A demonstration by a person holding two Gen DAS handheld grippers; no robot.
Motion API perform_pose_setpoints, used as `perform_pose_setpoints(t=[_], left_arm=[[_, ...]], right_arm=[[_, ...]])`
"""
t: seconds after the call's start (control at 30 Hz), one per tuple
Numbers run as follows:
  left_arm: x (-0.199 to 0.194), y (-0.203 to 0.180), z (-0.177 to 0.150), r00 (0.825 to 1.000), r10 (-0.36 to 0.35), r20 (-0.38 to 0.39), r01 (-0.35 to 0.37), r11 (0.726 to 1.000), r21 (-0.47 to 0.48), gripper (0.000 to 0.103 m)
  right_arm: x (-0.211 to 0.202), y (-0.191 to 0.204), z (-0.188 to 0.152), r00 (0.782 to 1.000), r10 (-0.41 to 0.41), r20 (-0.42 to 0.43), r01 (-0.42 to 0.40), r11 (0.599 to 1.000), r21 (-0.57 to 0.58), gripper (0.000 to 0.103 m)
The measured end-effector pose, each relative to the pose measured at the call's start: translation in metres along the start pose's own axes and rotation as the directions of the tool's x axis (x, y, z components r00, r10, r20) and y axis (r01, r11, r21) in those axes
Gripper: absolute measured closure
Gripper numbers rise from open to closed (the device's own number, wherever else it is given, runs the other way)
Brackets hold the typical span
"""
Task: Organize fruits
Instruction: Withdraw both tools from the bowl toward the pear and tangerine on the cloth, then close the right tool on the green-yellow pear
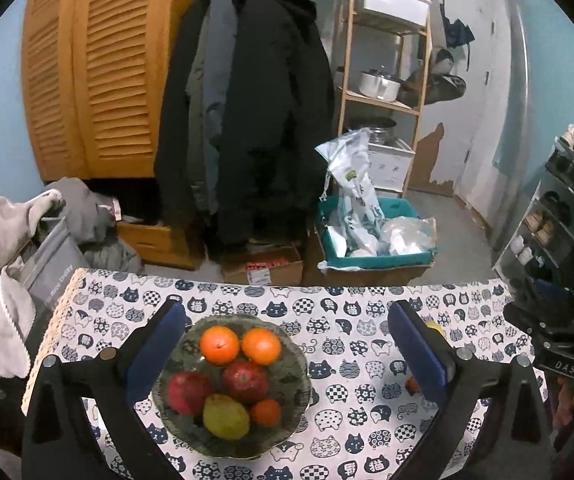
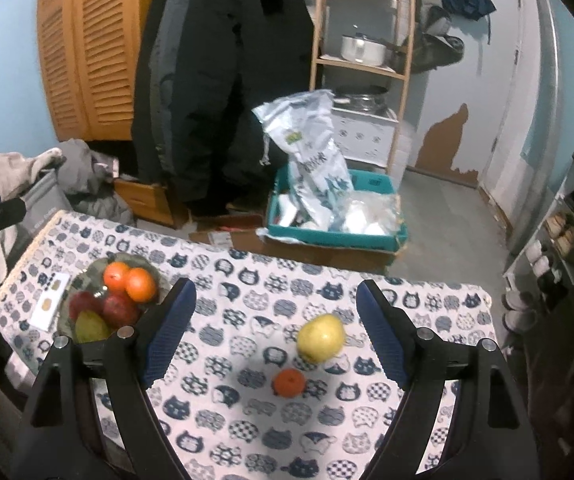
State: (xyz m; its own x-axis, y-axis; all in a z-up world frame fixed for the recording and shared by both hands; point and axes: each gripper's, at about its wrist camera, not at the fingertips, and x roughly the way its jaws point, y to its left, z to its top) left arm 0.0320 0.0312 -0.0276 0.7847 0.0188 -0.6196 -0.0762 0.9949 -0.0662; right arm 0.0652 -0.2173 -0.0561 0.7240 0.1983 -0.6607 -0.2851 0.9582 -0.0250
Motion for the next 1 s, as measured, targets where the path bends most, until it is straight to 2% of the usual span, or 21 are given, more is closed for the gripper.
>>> perform_pose_setpoints(t=[0.17,0.47,0.8,1.0], left_arm=[[0.017,-0.025,-0.004,0.999,-0.01,-0.041,0.012,0.999,0.043,0.001],[0.066,-0.062,-0.012,0.991,-0.008,-0.132,0.021,0.995,0.1,0.001],[0.113,-0.073,-0.022,0.974,-0.002,-0.226,0.028,0.994,0.109,0.001],[0.145,-0.075,-0.029,0.96,-0.001,-0.279,0.026,0.996,0.085,0.001]], right_arm=[[0.009,-0.025,-0.01,0.999,-0.017,-0.036,0.019,0.998,0.054,0.022],[0.05,-0.059,-0.033,0.988,-0.023,-0.151,0.043,0.991,0.129,0.022],[0.089,-0.076,-0.04,0.973,0.005,-0.229,0.039,0.982,0.187,0.022],[0.127,-0.074,-0.046,0.953,0.02,-0.302,0.04,0.98,0.193,0.022]])
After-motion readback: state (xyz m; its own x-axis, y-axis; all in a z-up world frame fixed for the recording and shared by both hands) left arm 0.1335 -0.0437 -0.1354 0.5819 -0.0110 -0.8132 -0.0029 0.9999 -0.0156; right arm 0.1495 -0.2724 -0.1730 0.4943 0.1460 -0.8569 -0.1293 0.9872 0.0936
